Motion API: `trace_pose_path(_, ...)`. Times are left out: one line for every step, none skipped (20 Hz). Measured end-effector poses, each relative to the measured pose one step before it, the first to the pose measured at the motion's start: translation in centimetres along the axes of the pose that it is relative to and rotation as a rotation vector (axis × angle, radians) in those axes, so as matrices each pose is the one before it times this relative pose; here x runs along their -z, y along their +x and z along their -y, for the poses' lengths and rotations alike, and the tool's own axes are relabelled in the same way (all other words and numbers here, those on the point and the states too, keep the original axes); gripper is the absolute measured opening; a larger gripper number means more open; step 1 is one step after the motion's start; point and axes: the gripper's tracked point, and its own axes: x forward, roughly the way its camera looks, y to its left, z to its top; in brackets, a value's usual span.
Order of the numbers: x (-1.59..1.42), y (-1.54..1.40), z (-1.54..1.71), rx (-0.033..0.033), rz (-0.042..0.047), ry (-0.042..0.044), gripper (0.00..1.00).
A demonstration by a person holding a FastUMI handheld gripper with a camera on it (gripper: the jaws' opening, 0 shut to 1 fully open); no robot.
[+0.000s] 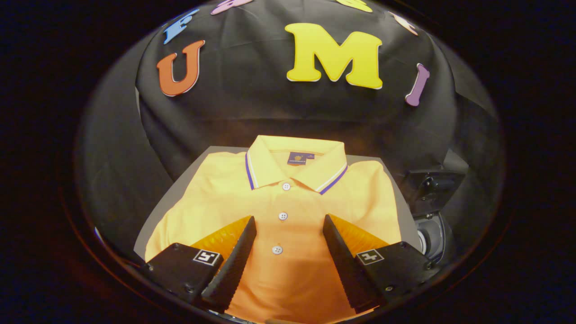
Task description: Put the clothes into the washing machine and then close the washing machine lid.
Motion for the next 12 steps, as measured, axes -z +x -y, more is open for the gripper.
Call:
trace_pose_path(0.077,-0.126,-0.184,-0.00203,-0.00124,0.00921,0.95)
trace_pose_path(-0.084,0.062,-0.008,-0.00267,-0.00719,-0.00740,0.95)
trace_pose_path(-0.303,-0.147,0.000,-0.00693,0.00560,0.01295,0.94)
trace_pose_path(-0.196,0.071,0.070,0.00993,0.02377,0.01038,0.84)
trace_pose_path(-0.202,0.100,0.526,0.01196,0.01822,0.00680,0.61)
trace_pose_path(-0.017,0.021,-0.033,-0.01091,0.00562,-0.01489,0.39)
trace_pose_path(0.102,0.475,-0.169,-0.02062,0.00493,-0.01431,0.30)
trace_pose_path(-0.128,-0.117,-0.049,-0.01722,0.00589,-0.01078,0.21)
trace_pose_path(0.057,0.087,0.070,-0.01793,-0.00052,-0.01152,0.17)
trace_pose_path(-0.101,-0.164,0.024,-0.01975,-0.00345,0.00931,0.12)
trace_pose_path(0.118,-0.122,-0.024,-0.02633,-0.00675,0.01581,0.10)
trace_pose_path(0.003,0.045,-0.037,-0.03309,-0.01498,0.02630,0.08)
